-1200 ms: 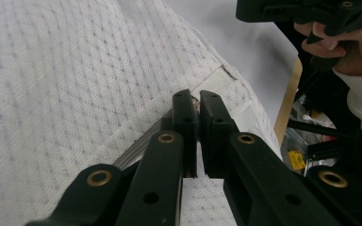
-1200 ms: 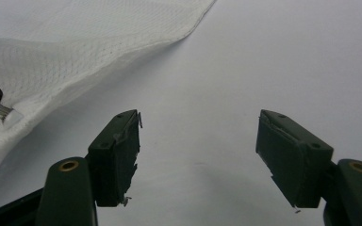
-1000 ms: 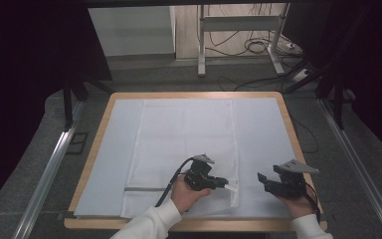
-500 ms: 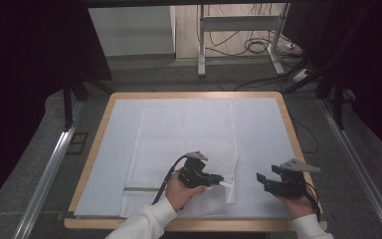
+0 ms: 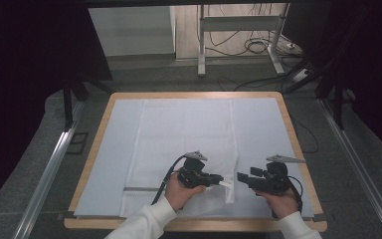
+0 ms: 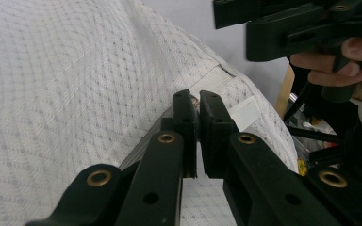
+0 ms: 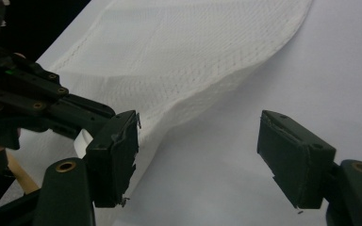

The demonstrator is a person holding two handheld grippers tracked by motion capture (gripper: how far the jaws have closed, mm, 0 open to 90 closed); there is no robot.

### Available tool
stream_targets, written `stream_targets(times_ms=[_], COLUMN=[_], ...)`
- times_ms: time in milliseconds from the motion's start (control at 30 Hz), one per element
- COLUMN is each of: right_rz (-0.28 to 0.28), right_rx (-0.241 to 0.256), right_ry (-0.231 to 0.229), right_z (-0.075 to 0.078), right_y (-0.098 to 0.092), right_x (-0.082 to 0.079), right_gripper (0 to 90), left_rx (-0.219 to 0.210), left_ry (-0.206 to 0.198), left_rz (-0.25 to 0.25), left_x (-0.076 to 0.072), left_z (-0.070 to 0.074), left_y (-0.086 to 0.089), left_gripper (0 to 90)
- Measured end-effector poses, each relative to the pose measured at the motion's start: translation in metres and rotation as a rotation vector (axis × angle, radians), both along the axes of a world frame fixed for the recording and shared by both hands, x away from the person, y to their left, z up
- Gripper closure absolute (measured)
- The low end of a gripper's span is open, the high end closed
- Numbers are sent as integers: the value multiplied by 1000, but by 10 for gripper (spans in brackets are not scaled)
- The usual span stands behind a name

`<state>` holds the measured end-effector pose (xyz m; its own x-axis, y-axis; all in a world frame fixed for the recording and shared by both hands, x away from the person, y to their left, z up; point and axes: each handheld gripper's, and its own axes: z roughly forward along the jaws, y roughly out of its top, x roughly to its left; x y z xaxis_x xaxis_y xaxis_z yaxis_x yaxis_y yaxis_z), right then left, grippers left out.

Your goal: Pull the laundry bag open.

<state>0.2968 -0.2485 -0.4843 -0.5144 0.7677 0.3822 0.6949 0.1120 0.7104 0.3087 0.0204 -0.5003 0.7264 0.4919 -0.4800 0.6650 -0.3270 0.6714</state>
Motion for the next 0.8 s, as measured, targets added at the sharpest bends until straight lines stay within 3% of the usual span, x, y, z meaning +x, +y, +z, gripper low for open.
stream_targets(times_ms=[800], right_rz=[6], right_rx=[1], right_ry=[46], right_z=[1], right_y=[22], right_x=[13], right_gripper=[296], left_rx=[-3], left_ry=[-10], left_rz=[2], left_x=[-2], left_z=[2], left_y=[-1], left_gripper=[873])
